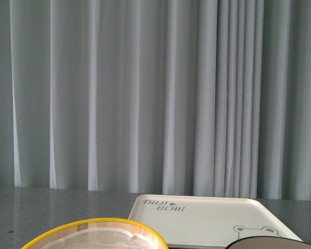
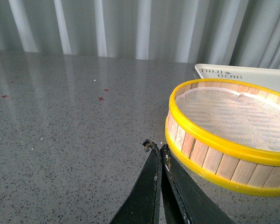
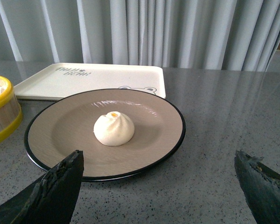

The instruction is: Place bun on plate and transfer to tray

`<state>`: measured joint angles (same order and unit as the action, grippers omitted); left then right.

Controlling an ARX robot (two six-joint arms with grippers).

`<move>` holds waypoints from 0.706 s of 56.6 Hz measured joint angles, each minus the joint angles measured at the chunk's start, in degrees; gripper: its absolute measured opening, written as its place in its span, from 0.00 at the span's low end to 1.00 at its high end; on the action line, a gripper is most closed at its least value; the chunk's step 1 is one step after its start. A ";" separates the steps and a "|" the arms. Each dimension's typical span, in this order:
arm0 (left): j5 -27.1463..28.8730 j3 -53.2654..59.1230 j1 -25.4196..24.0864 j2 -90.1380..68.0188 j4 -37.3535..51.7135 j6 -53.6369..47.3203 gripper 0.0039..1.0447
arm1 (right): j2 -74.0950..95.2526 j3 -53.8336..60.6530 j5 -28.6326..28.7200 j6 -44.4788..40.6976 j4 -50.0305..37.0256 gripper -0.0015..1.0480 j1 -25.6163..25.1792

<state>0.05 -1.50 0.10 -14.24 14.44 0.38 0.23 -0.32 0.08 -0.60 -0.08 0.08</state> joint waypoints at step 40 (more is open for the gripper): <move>-0.04 0.00 0.00 14.03 -14.40 -0.09 0.04 | 0.00 0.00 0.00 0.00 0.00 0.92 0.00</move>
<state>0.01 -1.50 0.10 -0.21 0.03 0.30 0.23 -0.32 0.08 -0.60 -0.08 0.08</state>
